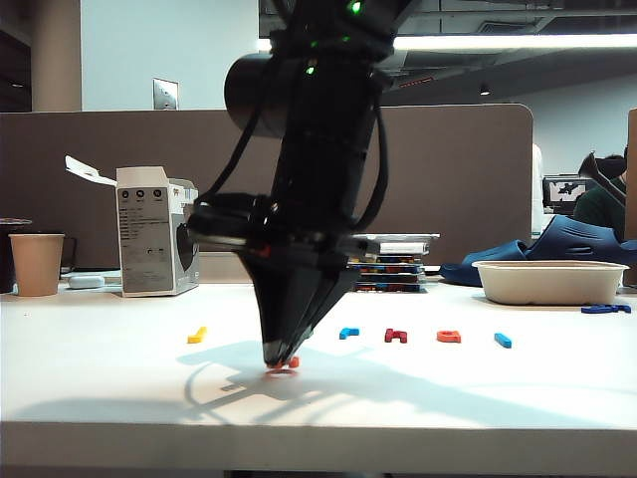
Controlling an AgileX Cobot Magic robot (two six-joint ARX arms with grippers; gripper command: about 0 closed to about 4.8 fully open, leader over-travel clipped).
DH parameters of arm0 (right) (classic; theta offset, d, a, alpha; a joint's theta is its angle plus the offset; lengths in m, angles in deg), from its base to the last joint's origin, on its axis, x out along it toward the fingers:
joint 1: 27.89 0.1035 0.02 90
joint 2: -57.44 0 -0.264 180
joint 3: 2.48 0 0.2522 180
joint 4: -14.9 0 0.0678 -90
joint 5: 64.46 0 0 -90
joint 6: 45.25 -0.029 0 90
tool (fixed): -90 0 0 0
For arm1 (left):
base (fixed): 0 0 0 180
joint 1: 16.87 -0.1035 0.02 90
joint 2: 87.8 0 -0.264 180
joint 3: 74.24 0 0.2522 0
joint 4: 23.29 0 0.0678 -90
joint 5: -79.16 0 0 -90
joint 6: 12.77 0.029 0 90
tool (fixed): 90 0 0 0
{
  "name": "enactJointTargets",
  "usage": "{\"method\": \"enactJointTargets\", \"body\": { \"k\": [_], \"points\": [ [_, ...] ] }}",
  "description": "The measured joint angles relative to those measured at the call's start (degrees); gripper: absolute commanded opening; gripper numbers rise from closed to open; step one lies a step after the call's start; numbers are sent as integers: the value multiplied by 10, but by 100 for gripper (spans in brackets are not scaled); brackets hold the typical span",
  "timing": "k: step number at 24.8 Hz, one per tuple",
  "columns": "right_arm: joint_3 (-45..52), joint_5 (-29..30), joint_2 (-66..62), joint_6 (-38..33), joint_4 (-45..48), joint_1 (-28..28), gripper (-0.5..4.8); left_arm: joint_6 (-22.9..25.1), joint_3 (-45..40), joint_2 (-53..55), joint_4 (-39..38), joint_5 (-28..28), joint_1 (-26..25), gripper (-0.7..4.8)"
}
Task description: Select the appropriate letters from the row of letter magnets placed on the table to arrange into the word "car".
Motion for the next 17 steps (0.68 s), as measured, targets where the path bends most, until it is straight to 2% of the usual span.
{"method": "enactJointTargets", "body": {
  "k": [6, 9, 13, 17],
  "points": [
    [0, -3, 20, 58, -13, -15, -7, 0, 0, 0, 0, 0, 0, -5],
    [1, 1, 39, 122, -25, -17, -7, 0, 0, 0, 0, 0, 0, -6],
    [1, 50, 53, 215, -42, -19, -7, 0, 0, 0, 0, 0, 0, -5],
    [1, 95, 53, 277, -41, -19, -7, 0, 0, 0, 0, 0, 0, -6]
  ]
}}
